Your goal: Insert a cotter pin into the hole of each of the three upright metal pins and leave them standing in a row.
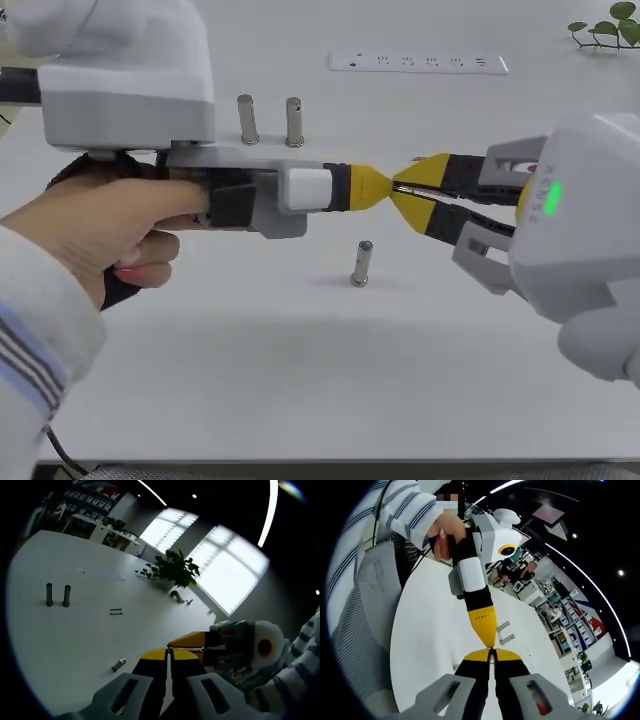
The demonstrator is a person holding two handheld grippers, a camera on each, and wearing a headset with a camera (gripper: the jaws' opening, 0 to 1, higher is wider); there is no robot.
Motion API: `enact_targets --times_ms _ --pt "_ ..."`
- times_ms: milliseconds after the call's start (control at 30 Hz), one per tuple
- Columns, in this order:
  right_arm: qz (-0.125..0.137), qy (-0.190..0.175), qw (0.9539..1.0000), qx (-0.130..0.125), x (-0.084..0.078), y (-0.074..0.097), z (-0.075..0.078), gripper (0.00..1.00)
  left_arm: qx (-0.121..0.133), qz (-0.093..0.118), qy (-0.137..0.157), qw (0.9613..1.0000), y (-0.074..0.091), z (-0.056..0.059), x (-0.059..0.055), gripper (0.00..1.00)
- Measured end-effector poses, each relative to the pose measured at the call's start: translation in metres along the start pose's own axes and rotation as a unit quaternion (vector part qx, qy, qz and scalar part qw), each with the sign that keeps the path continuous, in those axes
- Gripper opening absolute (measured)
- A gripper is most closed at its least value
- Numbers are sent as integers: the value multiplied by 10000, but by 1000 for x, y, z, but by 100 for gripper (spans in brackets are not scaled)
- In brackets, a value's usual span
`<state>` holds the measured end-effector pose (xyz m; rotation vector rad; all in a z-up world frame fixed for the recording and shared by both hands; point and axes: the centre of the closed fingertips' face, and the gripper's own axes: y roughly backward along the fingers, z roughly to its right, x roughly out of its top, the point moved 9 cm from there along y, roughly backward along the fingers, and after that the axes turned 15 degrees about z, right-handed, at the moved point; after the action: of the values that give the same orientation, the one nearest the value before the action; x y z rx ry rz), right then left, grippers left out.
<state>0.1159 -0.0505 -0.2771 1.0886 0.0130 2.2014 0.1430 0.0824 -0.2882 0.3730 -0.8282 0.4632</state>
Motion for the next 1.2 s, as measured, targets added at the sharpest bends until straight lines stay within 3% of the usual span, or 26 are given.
enact_targets --times_ms 200,367,500,567,733,800,833,900,967,1033,1067,1133,1200 --pt "73 -166 9998 -75 -1 0 3 2 4 -26 -171 9998 0 -3 0 0" --pt "92 -702 9975 -47 -9 2 6 8 1 -39 -322 9995 2 -6 1 0" --pt "97 -1135 9935 -2 -17 5 6 12 -19 -50 -683 9976 7 -6 1 0" --pt "138 -1463 9891 72 -20 6 4 13 4 -84 -742 9972 8 -6 1 0" --pt "243 -2222 9744 225 -29 8 4 16 -97 -57 -1037 9945 13 -4 1 0" --pt "322 -2621 9639 332 -31 9 3 16 -212 -16 -1228 9922 14 -2 2 0" --pt "355 -2900 9556 376 -34 10 2 16 -313 56 -1228 9919 14 1 2 0" --pt "494 -3148 9473 335 -38 10 4 17 -477 157 -1330 9898 15 5 4 0" --pt "628 -3478 9347 369 -40 13 5 17 -669 224 -1655 9837 16 9 7 0" --pt "654 -3636 9281 467 -40 16 5 16 -829 228 -1887 9783 17 11 7 0" --pt "664 -3653 9269 539 -40 17 5 16 -924 211 -1993 9754 18 13 7 0" --pt "752 -3711 9235 612 -40 20 6 16 -1083 230 -2335 9660 19 15 7 0" --pt "870 -3917 9128 755 -39 22 5 16 -1196 238 -2501 9605 20 17 6 0"
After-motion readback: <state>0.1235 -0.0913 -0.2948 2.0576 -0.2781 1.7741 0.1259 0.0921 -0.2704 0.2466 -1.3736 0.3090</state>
